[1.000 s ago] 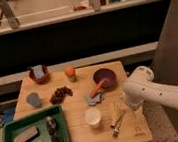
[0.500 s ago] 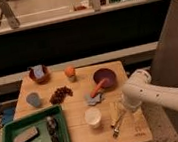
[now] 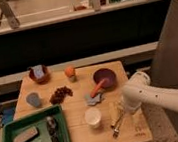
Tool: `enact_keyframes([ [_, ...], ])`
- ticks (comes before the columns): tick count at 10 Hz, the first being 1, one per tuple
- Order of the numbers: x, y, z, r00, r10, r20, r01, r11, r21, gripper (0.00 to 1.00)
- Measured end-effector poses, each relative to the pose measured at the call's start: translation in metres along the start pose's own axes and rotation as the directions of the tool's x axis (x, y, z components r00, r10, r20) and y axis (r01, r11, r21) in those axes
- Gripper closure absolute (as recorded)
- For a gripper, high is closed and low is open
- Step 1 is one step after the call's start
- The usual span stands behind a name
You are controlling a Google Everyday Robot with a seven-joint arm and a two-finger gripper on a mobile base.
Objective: Place banana in table surface
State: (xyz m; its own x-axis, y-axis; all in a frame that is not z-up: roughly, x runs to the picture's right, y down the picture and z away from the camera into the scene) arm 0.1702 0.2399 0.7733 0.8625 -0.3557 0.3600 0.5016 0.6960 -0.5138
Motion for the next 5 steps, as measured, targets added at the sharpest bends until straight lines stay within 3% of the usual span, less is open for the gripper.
enact_keyframes([
  [3, -0.013, -0.014, -0.008, 0.988, -0.154, 0.01, 0.154, 0.988, -0.004, 0.2],
  [5, -0.021, -0.022, -0.011, 0.968, -0.25, 0.013, 0.25, 0.968, 0.004, 0.2],
])
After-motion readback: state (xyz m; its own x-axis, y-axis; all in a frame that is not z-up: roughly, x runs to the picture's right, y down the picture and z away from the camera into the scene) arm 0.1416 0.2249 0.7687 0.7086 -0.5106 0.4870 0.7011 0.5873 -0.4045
